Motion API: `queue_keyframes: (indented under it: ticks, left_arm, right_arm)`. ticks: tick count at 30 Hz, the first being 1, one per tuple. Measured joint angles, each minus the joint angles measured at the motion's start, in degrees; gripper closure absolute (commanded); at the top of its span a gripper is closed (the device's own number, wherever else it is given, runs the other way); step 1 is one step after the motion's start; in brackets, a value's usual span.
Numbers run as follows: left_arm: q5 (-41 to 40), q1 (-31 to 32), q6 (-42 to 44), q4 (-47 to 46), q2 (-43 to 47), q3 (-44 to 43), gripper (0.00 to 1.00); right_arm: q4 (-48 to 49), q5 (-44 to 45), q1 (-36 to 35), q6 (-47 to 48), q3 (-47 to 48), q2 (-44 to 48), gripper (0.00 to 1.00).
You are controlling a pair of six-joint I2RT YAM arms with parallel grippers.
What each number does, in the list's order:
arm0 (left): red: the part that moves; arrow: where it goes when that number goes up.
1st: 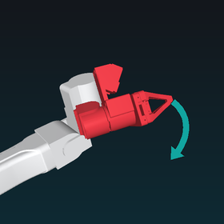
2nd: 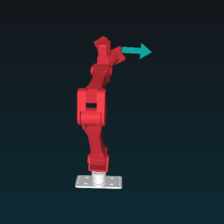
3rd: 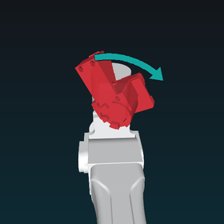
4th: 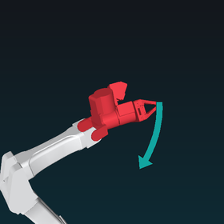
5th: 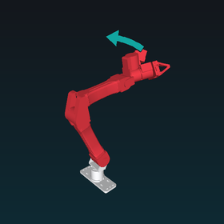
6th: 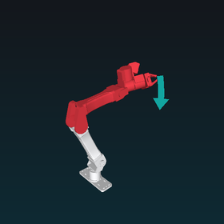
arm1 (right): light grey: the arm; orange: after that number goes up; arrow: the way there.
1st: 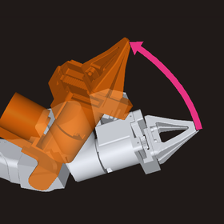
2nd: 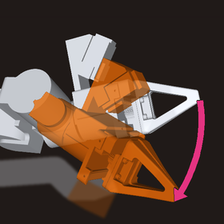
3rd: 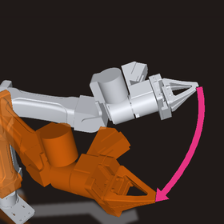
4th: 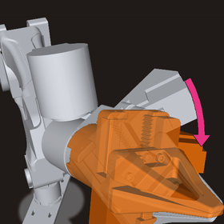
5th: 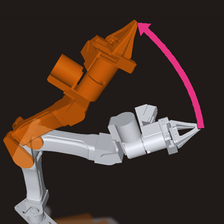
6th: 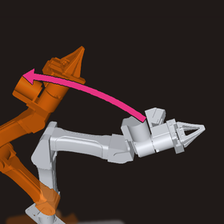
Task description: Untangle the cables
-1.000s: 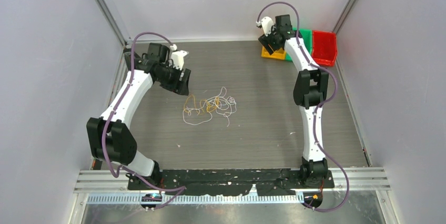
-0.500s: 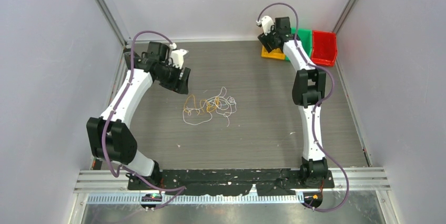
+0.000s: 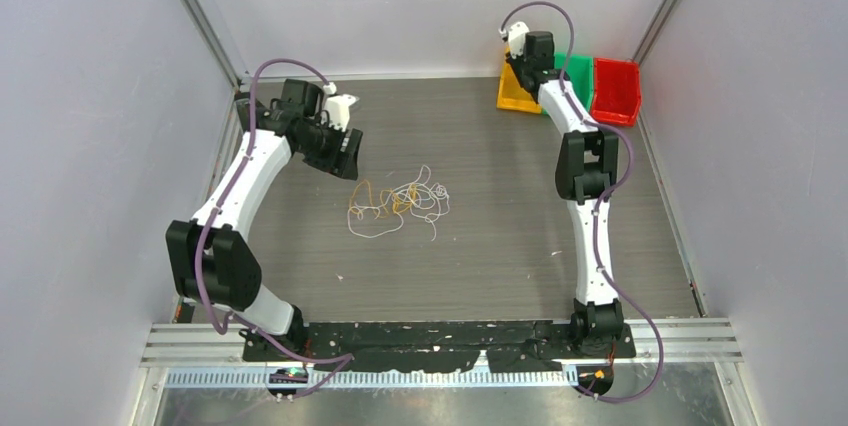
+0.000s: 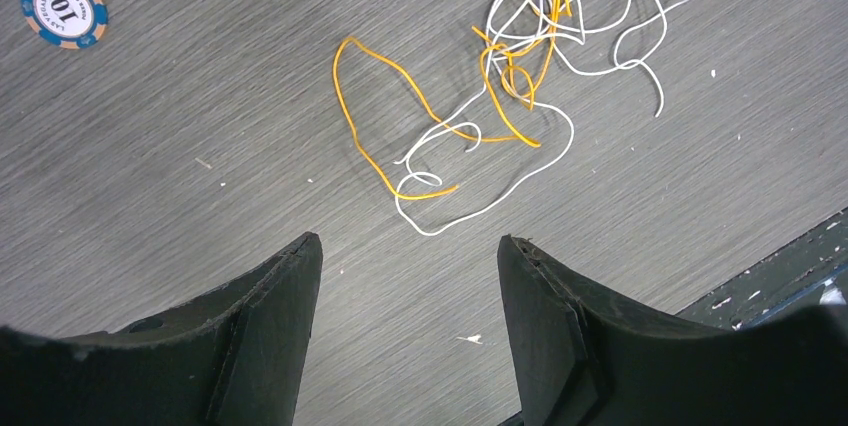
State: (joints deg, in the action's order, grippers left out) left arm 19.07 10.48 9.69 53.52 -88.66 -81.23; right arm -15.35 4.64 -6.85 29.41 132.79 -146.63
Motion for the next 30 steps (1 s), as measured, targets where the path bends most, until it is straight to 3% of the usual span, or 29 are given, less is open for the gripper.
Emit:
queue_keyframes:
  ticks: [2,8,17,21,24,30]
  left_arm:
    - [0.0,0.0,0.0,0.0,-0.1,0.0,0.34]
    - [0.0,-0.1,0.1,0.0,-0.6,-0.3,0.32]
    - [4.7,-0.8,3.5,-2.3,0.3,2.1,0.33]
    - [7.9,-0.8,6.2,-3.6,1.1,6.3,0.35]
    - [8.9,-0.9,5.9,-4.0,-0.1,7.3,0.37]
    - [9.7,-0.9,0.6,-9.4,-5.3,7.4,0.43]
  right_arm:
    - [1.2,1.6,0.5,-1.3,0.0,0.0,0.58]
    - [2.0,2.5,1.8,-3.4,-0.4,0.0,0.35]
    - [-6.0,-9.4,2.6,-4.6,-9.4,11.3,0.10]
    - [-14.5,-20.5,2.5,-5.0,-9.5,19.2,0.07]
    - [-21.2,-29.3,2.1,-6.5,-9.5,23.9,0.11]
    - [-29.3,-36.9,-4.9,-10.0,-17.3,28.2,0.13]
